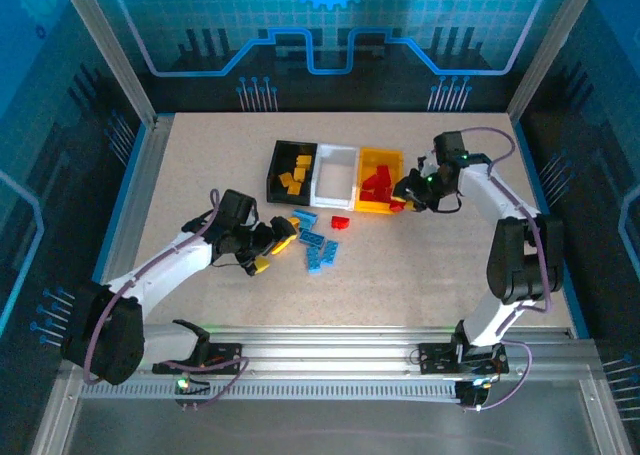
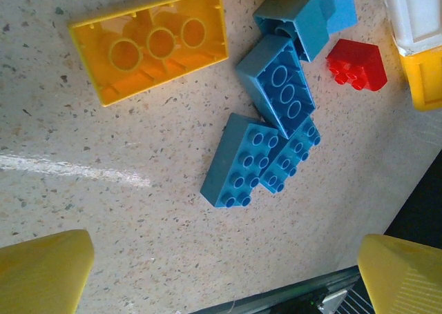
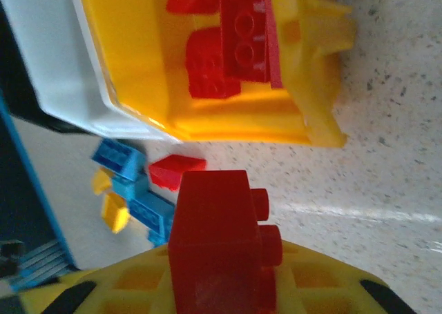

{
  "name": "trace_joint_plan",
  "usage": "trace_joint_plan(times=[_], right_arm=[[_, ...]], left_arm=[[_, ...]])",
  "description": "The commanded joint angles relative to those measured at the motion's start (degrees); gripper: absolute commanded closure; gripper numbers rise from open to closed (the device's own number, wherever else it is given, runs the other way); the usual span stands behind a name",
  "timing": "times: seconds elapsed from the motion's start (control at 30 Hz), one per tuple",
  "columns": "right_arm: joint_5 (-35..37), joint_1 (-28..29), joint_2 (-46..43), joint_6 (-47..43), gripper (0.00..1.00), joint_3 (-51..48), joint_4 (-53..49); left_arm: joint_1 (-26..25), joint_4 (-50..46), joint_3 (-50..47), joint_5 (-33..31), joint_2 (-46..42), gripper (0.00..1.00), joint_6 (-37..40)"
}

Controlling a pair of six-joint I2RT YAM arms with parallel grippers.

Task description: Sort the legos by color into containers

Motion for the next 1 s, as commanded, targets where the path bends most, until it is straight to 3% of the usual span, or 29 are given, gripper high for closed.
trace_joint_plan(times=[0.0, 0.43, 0.97], right_arm=[[-6.6, -0.6, 3.1, 6.9, 0.77, 4.5, 3.4], [-4.4, 0.2, 14.1, 7.8, 0.77, 16.6, 1.5], [-3.4, 2.0, 20.2, 6.9, 0.77, 22.1, -0.4]], left_arm=[[-0.2, -0.9, 0.8, 1.5, -0.6, 0.01, -0.5], [0.7, -2.0, -0.3, 1.3, -1.9, 0.01, 0.5], [1.0, -1.0, 2.0, 2.1, 2.6, 0.01, 1.7]])
